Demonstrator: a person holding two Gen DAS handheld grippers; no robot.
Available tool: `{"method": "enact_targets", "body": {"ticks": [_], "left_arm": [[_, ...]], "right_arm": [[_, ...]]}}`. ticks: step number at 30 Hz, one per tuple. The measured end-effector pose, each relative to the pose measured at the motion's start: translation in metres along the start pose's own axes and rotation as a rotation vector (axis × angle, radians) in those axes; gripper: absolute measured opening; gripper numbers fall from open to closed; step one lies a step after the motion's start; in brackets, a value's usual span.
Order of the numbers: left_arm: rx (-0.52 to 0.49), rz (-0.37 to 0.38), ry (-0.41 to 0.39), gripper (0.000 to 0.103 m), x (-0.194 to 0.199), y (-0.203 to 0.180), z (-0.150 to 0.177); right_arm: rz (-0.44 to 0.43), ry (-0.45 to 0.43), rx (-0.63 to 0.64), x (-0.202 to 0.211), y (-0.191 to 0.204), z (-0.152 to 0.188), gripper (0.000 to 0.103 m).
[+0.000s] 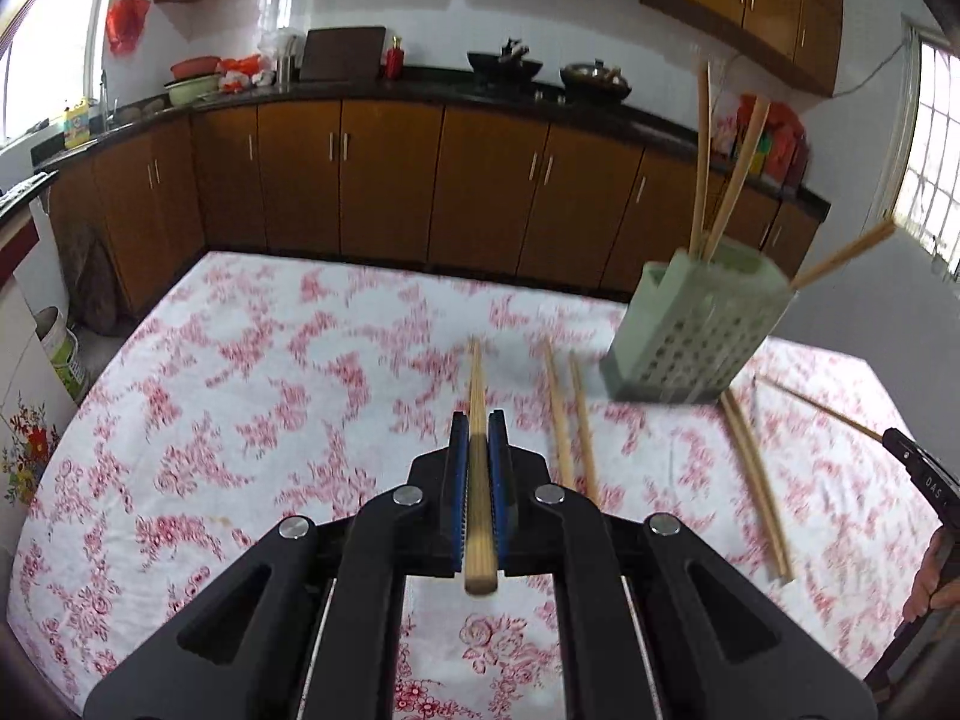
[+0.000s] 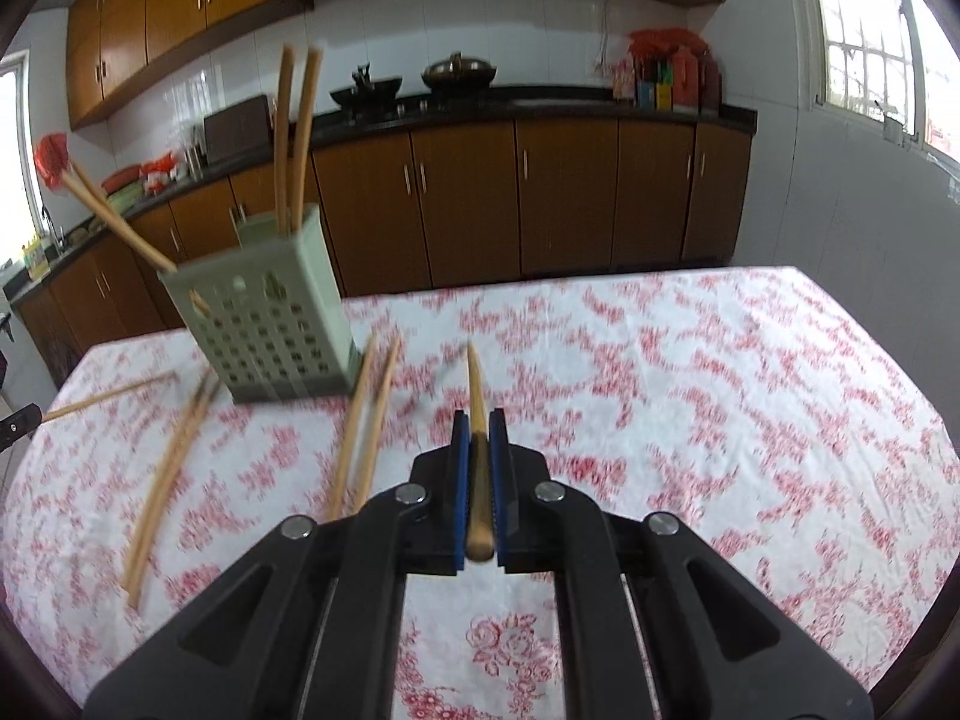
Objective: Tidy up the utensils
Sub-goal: 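Lift the left tool's chopstick over the green holder while the right tool lifts its own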
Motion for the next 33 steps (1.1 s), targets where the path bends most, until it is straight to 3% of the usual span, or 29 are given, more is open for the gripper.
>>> {"method": "enact_targets", "body": {"ticks": [8,22,33], "left_arm": [[-0.003,0.025,-0.065,0.007,0.02,-0.006,-0.021],[-0.05,0.049,-0.121,0.007,0.045,-0.022,-0.041],[-0.152,0.163,-0.2,0.007,0.102,-0.069,-0.068]], "right_arm": [[-0.015,-0.09,-0.009,0.026,0.001,-0.025,0.008],[-0.058,-0.157,0.035,0.057,0.02,-0.056,0.007],[-0.295,-0.223,0.057,0.136,0.043,-0.099,0.007]]}}
Point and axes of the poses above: each gripper's, at about its wrist camera, not at the fingertips, and x roughly against the way its jaws point, y to its left, z to its underside, the point moved 6 cm from there along -x, roughly the way its jaws point, and after that the axes turned 14 degrees about y, right-handed, at the moved point
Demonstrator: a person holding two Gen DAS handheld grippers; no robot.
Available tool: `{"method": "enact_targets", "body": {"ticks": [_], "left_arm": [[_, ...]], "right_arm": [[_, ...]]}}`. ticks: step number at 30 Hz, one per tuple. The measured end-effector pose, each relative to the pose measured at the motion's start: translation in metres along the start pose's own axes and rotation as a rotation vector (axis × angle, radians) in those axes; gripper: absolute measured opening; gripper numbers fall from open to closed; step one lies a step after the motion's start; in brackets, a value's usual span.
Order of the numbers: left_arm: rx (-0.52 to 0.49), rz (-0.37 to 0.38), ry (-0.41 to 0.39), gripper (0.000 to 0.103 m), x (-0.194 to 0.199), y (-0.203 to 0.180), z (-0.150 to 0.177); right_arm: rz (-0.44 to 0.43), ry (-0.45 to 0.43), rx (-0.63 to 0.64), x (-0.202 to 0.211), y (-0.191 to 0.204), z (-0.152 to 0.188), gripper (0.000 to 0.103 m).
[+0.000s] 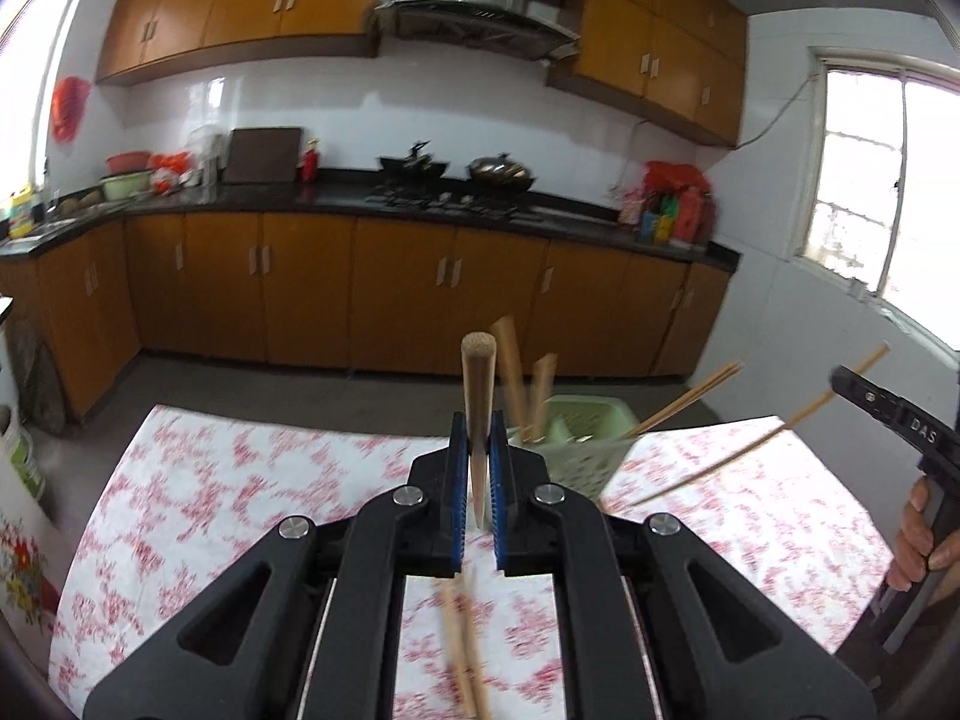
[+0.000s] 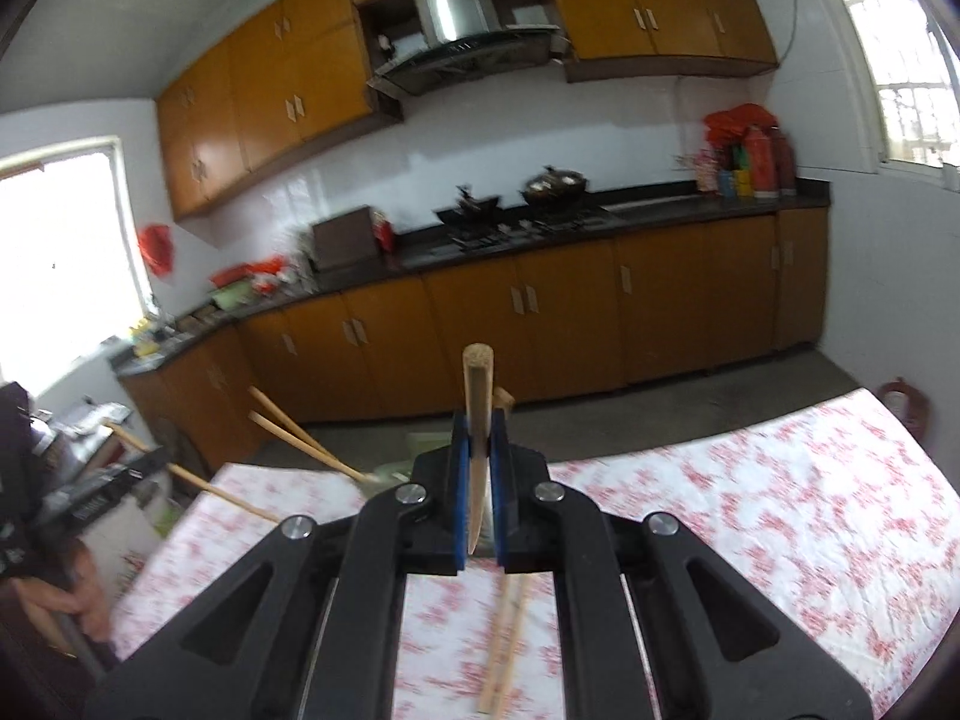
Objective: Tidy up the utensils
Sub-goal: 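Lift the left tool's chopstick over the green holder while the right tool lifts its own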
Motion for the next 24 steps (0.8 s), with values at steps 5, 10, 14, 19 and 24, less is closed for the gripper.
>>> {"method": "enact_targets", "body": {"ticks": [5,10,14,19,24], "left_arm": [[-0.031,0.049,-0.068,0.007,0.014,-0.03,-0.03],[-0.017,0.05,-0.137,0.007,0.011,-0.046,-0.06],[0.016,0.024,-0.173,0.007,-0.005,-0.048,-0.074],[0.06,-0.012,-0.183,0.007,-0.031,-0.043,-0.081],[0.082,-0.008,-0.132,0.007,-0.06,-0.039,-0.07]], "right_arm": [[-0.021,-0.068,0.024,0.012,0.016,-0.026,0.007],[0.006,-0.108,0.034,0.002,0.024,-0.046,0.007],[0.023,-0.088,0.037,-0.024,0.024,-0.054,0.007],[0.029,-0.034,0.027,-0.057,0.02,-0.055,0.007],[0.029,0.03,0.02,-0.087,0.017,-0.049,0.007]]}}
Point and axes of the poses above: each gripper's, at about its wrist camera, not at the fingertips, and x roughly against the way its jaws point, y to its left, z to its underside, the point moved 6 cm from there along -x, roughly the way its jaws point, and after that the axes turned 14 degrees about y, right-handed, at the moved point
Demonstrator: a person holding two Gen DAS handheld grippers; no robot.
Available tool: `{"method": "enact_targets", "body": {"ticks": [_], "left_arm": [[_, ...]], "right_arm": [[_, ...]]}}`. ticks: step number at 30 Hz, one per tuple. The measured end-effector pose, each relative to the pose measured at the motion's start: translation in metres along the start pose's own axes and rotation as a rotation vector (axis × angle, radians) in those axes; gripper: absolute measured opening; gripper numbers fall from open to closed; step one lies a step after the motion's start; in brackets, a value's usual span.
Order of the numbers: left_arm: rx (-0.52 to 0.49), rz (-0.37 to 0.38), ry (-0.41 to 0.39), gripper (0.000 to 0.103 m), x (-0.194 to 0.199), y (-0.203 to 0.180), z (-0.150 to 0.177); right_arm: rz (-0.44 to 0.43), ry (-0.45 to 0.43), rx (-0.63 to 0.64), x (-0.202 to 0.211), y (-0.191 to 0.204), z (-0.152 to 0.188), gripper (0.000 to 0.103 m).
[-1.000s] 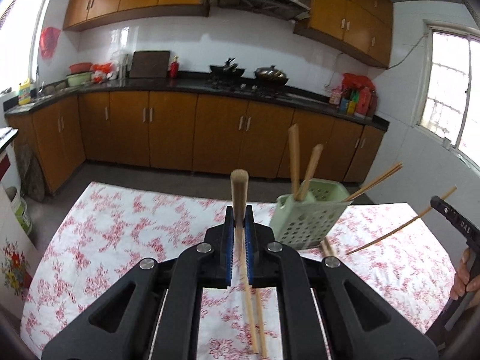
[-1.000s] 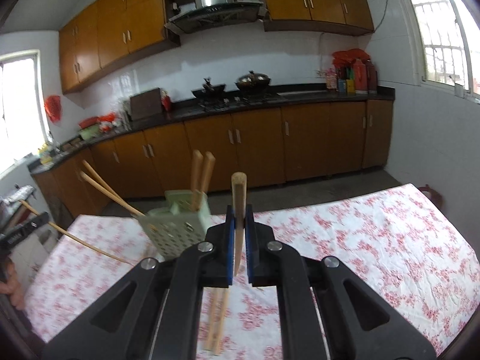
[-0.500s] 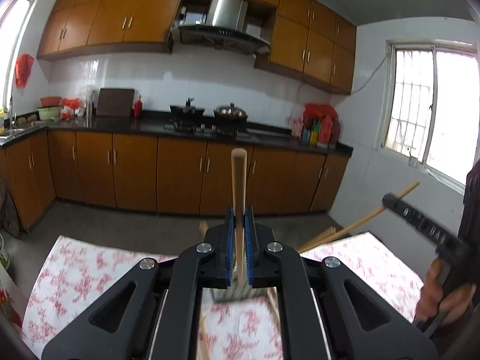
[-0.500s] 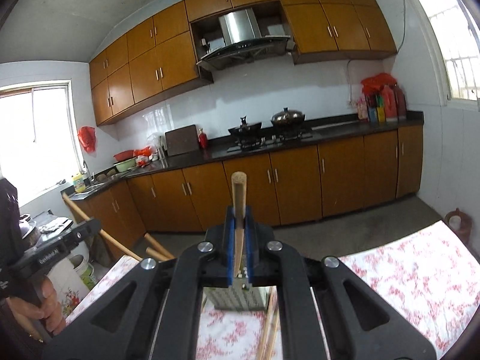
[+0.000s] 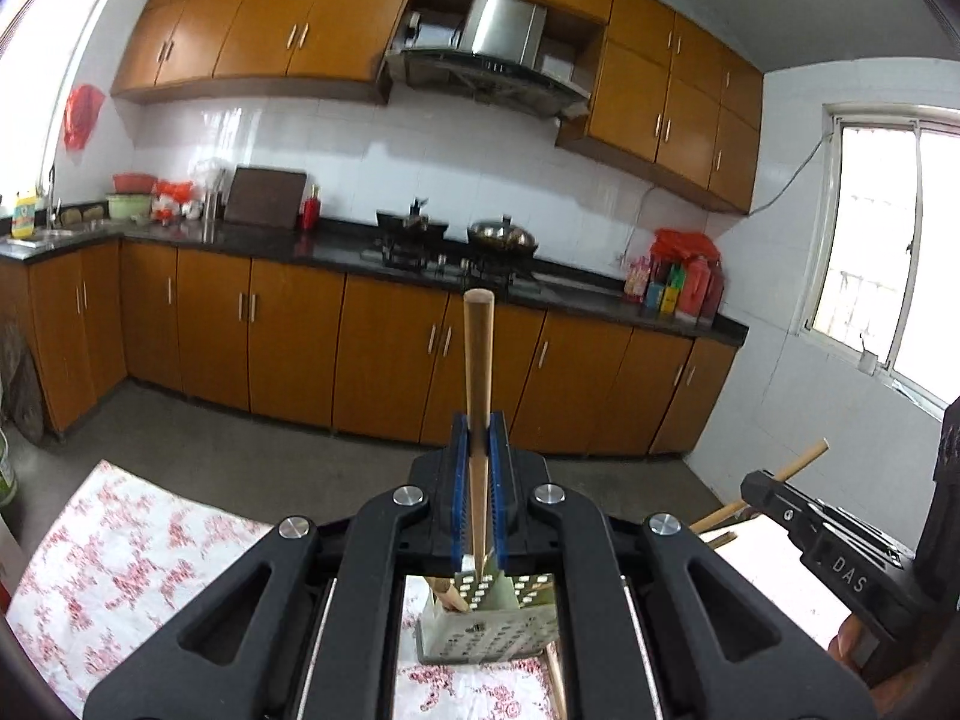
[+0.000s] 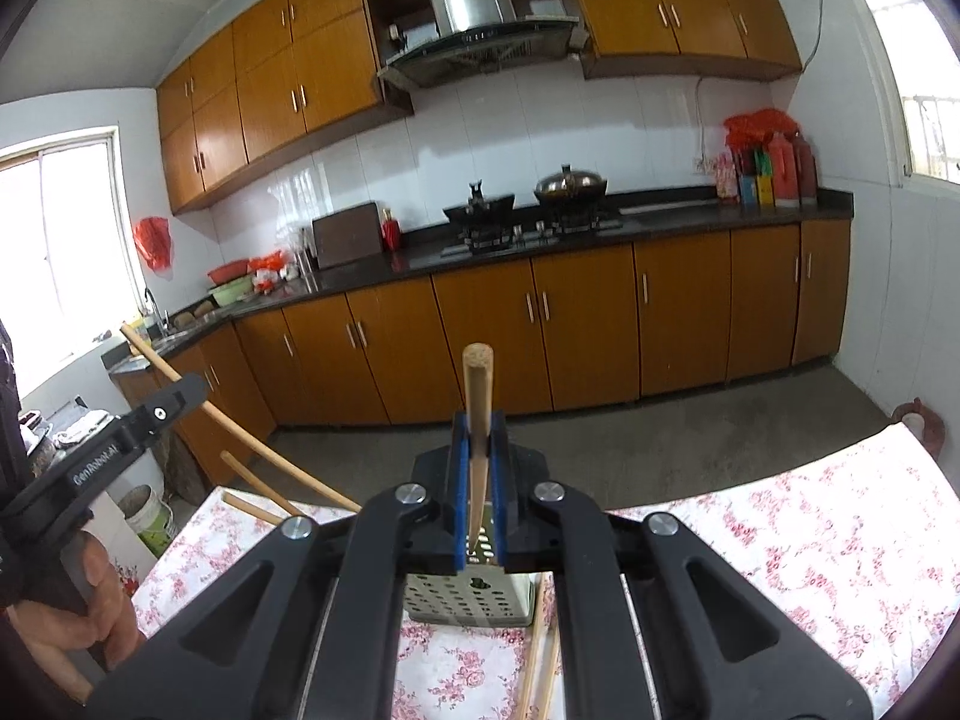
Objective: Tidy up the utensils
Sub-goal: 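Lift the left tool's chopstick over the green holder while the right tool lifts its own, then open the left tool to drop its chopstick in the holder while the right tool releases too, then lower the left tool onto a chopstick and grasp it while the right tool grasps another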
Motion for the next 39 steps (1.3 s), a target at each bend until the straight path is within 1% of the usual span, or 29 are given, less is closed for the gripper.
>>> {"method": "enact_targets", "body": {"ticks": [3,6,11,15,18,20,22,24,26,28,30,32,34,37,39], "left_arm": [[0.004,0.006,0.061,0.007,-0.017,0.002,0.012],[-0.001,0.009,0.095,0.007,-0.022,0.004,0.018],[-0.007,0.004,0.084,0.008,-0.01,0.007,0.017],[-0.01,-0.004,0.064,0.008,0.01,0.01,0.015],[-0.008,-0.015,0.055,0.01,0.022,0.015,0.017],[0.0,-0.03,0.052,0.016,0.032,0.024,0.022],[0.005,-0.044,0.055,0.018,0.037,0.033,0.028],[0.005,-0.065,0.066,0.018,0.039,0.042,0.038],[0.002,-0.101,0.096,0.018,0.036,0.054,0.054],[0.0,-0.133,0.141,0.018,0.027,0.067,0.072],[0.002,-0.156,0.189,0.018,0.016,0.078,0.09],[0.008,-0.178,0.249,0.018,0.002,0.09,0.112],[0.018,-0.18,0.299,0.018,-0.008,0.099,0.132],[0.019,-0.184,0.355,0.018,-0.019,0.108,0.158],[0.014,-0.171,0.388,0.018,-0.025,0.109,0.173]], "right_arm": [[-0.002,0.028,0.001,-0.014,-0.001,0.005,0.008],[0.004,0.042,0.002,-0.019,0.0,0.009,0.011],[0.021,0.021,-0.012,-0.01,-0.005,0.012,0.012],[0.048,-0.012,-0.034,0.01,-0.016,0.016,0.014],[0.083,-0.029,-0.058,0.027,-0.034,0.024,0.015],[0.114,-0.029,-0.087,0.036,-0.05,0.037,0.016],[0.13,-0.016,-0.111,0.039,-0.064,0.051,0.016],[0.156,0.026,-0.14,0.034,-0.081,0.071,0.017],[0.172,0.09,-0.163,0.019,-0.092,0.094,0.017],[0.187,0.159,-0.177,-0.001,-0.099,0.118,0.017],[0.178,0.23,-0.183,-0.022,-0.099,0.142,0.017],[0.159,0.301,-0.171,-0.043,-0.093,0.165,0.017],[0.13,0.368,-0.149,-0.065,-0.083,0.185,0.017],[0.084,0.441,-0.119,-0.089,-0.066,0.209,0.017],[0.081,0.468,-0.1,-0.1,-0.056,0.219,0.017]]}}
Point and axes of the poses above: each gripper's, at about its wrist camera, not at the fingertips, and x roughly against the way its jaws point, y to its left, z to its underside, the point moved 6 cm from there along -x, roughly the way its jaws point, and after that the axes turned 14 degrees about y, right-handed, at the moved point
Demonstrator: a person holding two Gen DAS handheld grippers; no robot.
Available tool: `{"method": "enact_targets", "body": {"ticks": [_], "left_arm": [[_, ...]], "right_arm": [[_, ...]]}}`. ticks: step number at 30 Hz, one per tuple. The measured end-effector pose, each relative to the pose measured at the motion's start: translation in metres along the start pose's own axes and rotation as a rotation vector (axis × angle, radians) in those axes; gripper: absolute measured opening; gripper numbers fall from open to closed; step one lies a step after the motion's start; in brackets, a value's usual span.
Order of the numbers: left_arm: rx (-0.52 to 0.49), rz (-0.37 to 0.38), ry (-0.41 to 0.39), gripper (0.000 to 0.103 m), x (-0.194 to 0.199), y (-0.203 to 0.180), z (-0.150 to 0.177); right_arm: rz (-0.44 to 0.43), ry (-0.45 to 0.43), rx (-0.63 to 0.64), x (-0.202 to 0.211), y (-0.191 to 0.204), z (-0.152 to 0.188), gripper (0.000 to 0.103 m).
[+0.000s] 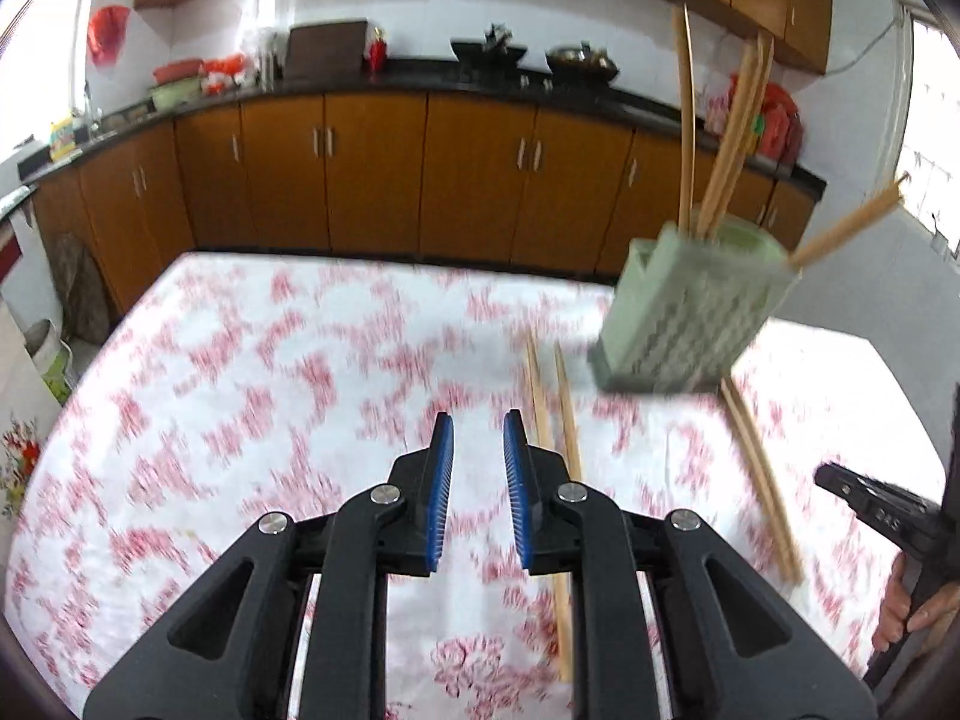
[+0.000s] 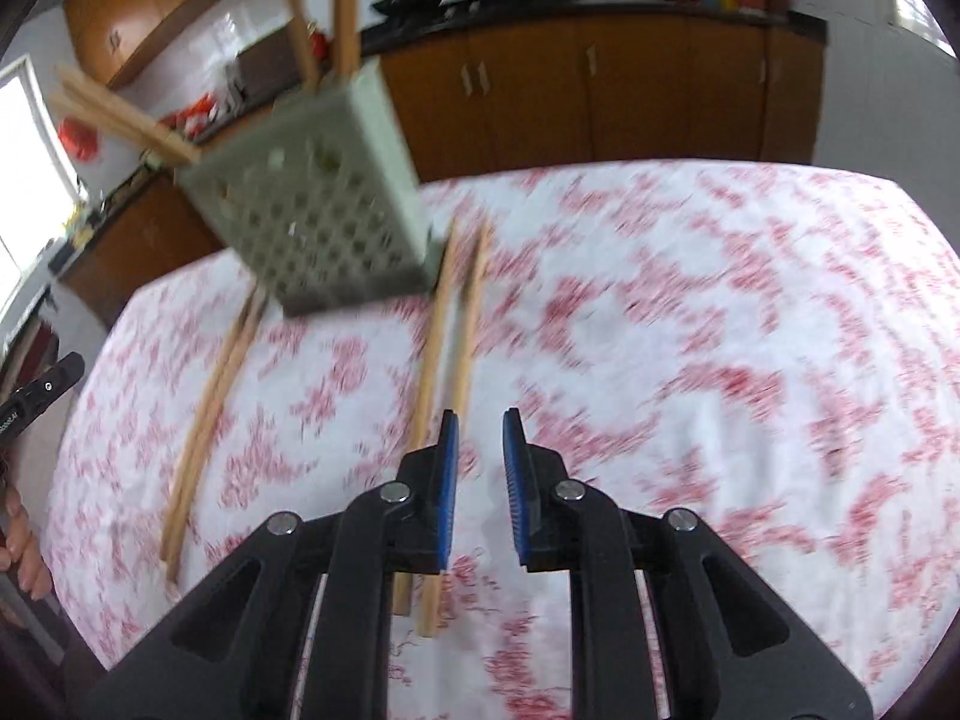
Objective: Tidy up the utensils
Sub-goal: 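Lower the left tool onto a chopstick and grasp it while the right tool grasps another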
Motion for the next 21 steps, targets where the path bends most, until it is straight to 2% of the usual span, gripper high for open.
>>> {"method": "enact_targets", "body": {"ticks": [4,9,11,12,15,18,21], "left_arm": [[-0.011,0.021,0.04,0.018,-0.013,-0.001,0.015],[-0.025,0.044,0.075,0.018,-0.026,-0.006,0.026],[-0.035,0.057,0.085,0.018,-0.03,-0.009,0.029],[-0.042,0.062,0.09,0.018,-0.032,-0.011,0.03],[-0.072,0.083,0.114,0.018,-0.037,-0.02,0.034],[-0.092,0.099,0.139,0.018,-0.043,-0.027,0.039],[-0.104,0.103,0.159,0.018,-0.049,-0.032,0.042]], "right_arm": [[0.001,0.032,0.019,-0.018,0.01,0.002,0.017],[0.058,0.054,0.056,-0.033,0.013,0.004,0.017],[0.077,0.042,0.07,-0.033,0.014,0.005,0.013],[0.098,0.041,0.074,-0.034,0.013,0.005,0.008],[0.168,0.024,0.005,-0.029,-0.007,0.002,0.008],[0.181,0.015,-0.09,-0.024,-0.033,-0.003,0.008],[0.187,0.014,-0.1,-0.022,-0.043,-0.001,0.008]]}}
Point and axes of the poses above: each gripper's, at about its wrist camera, not at the fingertips, and x roughly against the way its jaws point, y to its left, z to its underside, the point moved 6 cm from there along -x, roughly the way its jaws point, and after that the axes turned 14 degrees about y, right-handed, at the moved point
